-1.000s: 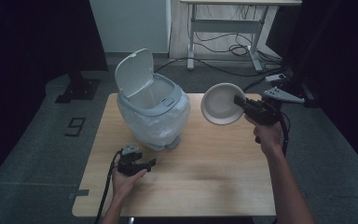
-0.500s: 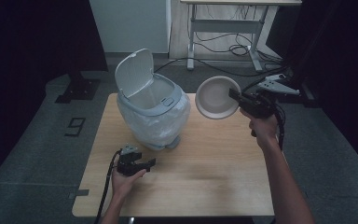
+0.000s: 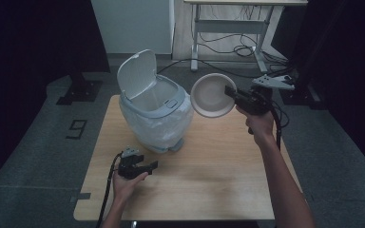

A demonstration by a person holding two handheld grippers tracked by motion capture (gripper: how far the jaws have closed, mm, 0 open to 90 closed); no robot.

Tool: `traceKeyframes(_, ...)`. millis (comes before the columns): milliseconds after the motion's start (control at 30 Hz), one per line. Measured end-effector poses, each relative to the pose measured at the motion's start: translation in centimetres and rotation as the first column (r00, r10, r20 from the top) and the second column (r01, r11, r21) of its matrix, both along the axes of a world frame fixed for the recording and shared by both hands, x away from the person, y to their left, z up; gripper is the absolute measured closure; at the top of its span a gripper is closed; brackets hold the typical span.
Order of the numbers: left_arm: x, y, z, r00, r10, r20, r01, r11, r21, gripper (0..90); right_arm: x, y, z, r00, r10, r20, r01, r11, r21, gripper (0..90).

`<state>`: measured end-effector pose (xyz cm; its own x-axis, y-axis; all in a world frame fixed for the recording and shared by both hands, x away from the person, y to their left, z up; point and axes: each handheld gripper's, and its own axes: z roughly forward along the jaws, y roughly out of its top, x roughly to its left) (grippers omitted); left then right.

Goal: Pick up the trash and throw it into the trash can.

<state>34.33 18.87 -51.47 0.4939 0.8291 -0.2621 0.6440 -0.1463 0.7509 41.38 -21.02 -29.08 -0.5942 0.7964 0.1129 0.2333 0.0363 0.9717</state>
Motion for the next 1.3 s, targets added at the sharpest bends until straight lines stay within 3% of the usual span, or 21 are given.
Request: traceKeyframes(1300, 0.0, 0.0, -0.2, 0.9998, -0.013, -0.017, 0.013, 0.9999, -0.007, 25.9, 3.2, 5.3, 1.3, 0.9981, 0.061, 0.005, -0.061, 0.998, -0.030, 82.5)
